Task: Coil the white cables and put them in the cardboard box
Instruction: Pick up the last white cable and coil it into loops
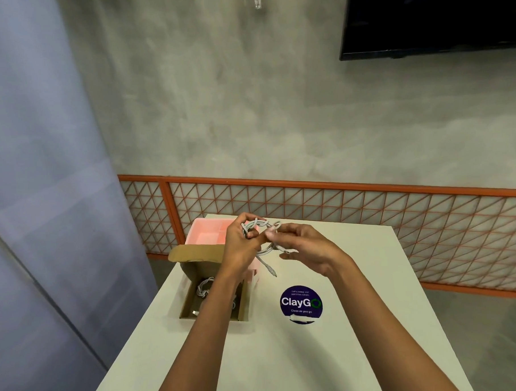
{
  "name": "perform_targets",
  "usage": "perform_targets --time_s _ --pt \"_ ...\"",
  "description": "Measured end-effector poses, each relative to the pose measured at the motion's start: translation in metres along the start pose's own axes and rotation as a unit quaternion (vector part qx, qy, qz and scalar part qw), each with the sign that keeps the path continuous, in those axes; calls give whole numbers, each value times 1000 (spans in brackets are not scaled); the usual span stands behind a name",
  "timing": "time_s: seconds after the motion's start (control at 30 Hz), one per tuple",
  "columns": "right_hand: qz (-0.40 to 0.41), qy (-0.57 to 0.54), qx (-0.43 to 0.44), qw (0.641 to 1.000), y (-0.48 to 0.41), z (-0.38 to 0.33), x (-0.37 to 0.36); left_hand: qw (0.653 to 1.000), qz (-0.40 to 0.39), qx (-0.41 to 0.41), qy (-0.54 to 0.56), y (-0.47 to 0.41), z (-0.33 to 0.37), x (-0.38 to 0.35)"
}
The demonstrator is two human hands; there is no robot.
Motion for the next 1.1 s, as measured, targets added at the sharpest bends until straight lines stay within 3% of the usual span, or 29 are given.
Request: perform_targets --time_s 0.23,0.3,0.43,0.6,0.77,1.1 --pt "73 154 -2 985 4 -19 9 999 24 10 41 -2 -3 4" --pt "44 178 -18 983 9 -24 6 998 44 11 43 -3 -5 8" --pt "-36 110 -22 993 21 -36 -10 997 58 -7 41 -1 -4 14" --pt "-62 59 31 996 27 -47 -13 997 52 -29 50 -3 7 19" --pt "-69 56 31 996 30 -50 -8 996 51 -34 64 -3 13 19" --pt "-24 296 10 955 30 -50 10 994 46 -41 89 -2 22 11"
Point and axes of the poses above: each hand's wrist, its own y-axis away from the middle knuckle, its own x-axis out of the back of the hand, z = x × y, the point moved 7 cm from there along -y, towards the middle knuckle, and after that the axes turned 9 degrees about x, right-handed, at the moved point
